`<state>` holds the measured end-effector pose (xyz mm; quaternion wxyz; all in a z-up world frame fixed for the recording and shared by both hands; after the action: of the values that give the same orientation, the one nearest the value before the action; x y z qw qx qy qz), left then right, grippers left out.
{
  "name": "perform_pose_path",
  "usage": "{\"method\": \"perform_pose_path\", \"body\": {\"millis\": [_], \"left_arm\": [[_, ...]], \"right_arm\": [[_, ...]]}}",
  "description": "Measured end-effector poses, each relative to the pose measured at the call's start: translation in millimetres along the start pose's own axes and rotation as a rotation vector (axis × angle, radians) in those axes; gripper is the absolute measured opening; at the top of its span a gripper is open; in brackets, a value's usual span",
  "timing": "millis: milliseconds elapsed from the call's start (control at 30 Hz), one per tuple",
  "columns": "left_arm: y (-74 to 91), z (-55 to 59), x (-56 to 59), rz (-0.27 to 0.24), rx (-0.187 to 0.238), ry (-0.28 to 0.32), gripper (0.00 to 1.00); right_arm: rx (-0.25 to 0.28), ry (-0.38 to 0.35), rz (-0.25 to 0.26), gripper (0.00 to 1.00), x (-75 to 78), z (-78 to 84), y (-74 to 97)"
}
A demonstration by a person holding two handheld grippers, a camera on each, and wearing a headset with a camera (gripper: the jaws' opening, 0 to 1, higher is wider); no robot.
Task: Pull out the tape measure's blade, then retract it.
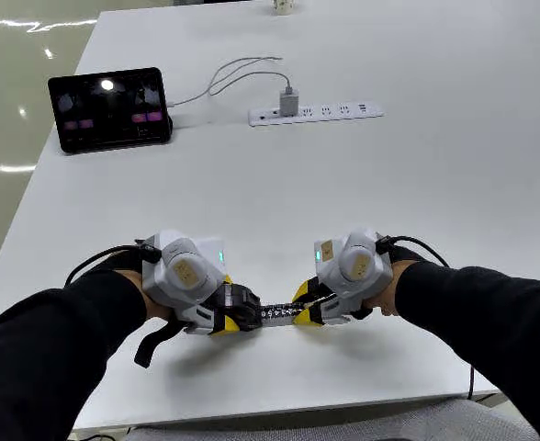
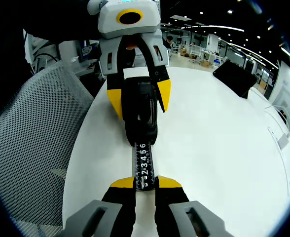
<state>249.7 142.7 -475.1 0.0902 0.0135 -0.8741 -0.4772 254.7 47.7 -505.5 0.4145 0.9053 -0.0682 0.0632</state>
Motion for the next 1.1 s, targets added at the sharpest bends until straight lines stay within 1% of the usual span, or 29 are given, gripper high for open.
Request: {"method": "perform_pose_path", "body": {"millis": [300,433,1100], "left_arm": [[0.4,-0.5,0.2,-0.002,0.001,-0.003,0.31],[0.6,-0.5,0.5,-0.003,-0.001,-0.003,0.31],[0.8,-0.3,1.0,-0.014,0.0,0.012,0.31]], "right_arm": [[-0.003,-0.011,-0.003,0.1,0.5,4.0,2.5],[-0.003,0.005,-0.002,0.1,0.2,5.4,3.3],[-0.012,0.015,0.006,0.1,6.1,17.0,13.8]]}}
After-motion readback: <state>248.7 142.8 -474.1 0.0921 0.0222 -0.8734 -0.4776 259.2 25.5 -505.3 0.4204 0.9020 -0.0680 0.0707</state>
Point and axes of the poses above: the centre of the closed fingertips' face, and the gripper's own axes: y roughly backward along the fingers, x roughly to its right, z roughly out of its underside, the point moved 2 cm from there along y, roughly backward along the fingers, and after that the axes turned 15 degrees about z, right-handed, at the moved point
